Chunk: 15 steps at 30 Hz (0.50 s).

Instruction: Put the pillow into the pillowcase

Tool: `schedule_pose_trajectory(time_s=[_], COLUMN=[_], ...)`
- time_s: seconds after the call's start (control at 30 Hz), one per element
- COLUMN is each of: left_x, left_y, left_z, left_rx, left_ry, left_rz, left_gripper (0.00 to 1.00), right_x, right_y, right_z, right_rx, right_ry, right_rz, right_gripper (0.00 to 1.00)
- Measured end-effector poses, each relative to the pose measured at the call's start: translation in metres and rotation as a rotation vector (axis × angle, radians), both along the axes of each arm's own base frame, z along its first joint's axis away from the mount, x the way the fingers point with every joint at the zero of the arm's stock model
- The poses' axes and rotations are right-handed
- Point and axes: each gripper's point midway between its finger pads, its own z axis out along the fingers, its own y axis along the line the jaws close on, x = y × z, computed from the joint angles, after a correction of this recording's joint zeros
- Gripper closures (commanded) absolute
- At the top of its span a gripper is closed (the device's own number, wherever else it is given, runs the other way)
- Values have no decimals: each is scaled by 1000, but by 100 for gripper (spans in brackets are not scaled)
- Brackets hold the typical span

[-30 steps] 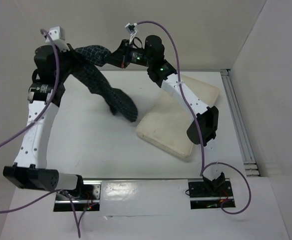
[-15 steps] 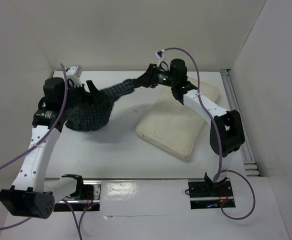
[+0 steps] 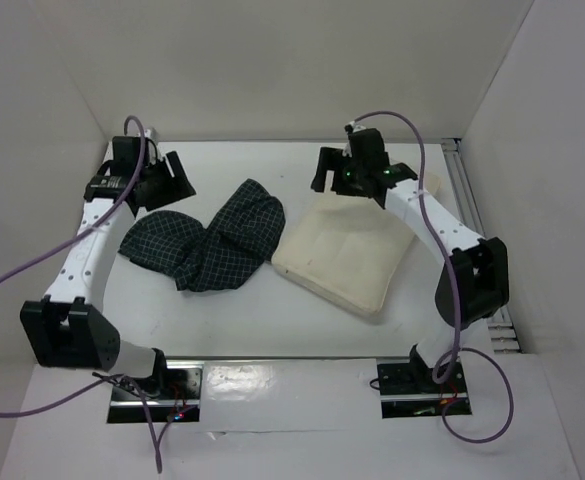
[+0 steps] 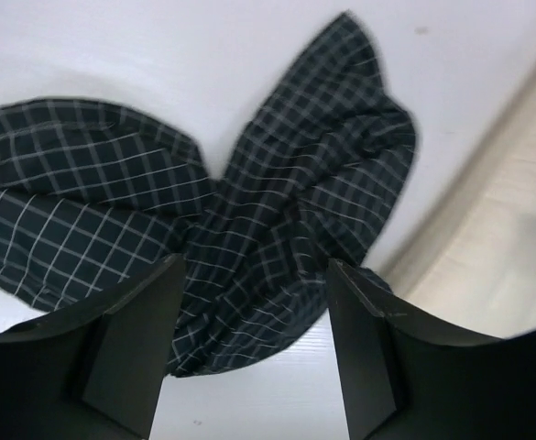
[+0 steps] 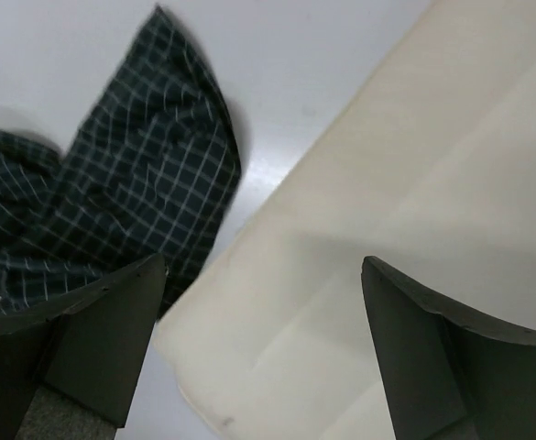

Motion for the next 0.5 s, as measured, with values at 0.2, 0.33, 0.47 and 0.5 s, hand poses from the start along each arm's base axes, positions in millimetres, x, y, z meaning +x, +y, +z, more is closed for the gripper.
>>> schedule_pose_trajectory(time_s=[0.2, 0.33, 0.47, 0.5], left_x=[-3, -18, -16, -16], left_y=[14, 14, 17, 19], left_z=[-82, -104, -102, -102], left_rx=[13, 11, 27, 36], left_ry=[259, 351, 339, 340], left_rz=[91, 103, 112, 119], left_gripper=[24, 26, 26, 26], right_x=[-57, -82, -89, -89], right_y=[58, 94, 67, 59], right_z=[-39, -92, -135, -135], right_rx=[-166, -243, -301, -287], right_ry=[87, 174, 263, 273], right_rz=[50, 105, -9, -44], right_gripper=[0, 46, 100, 100])
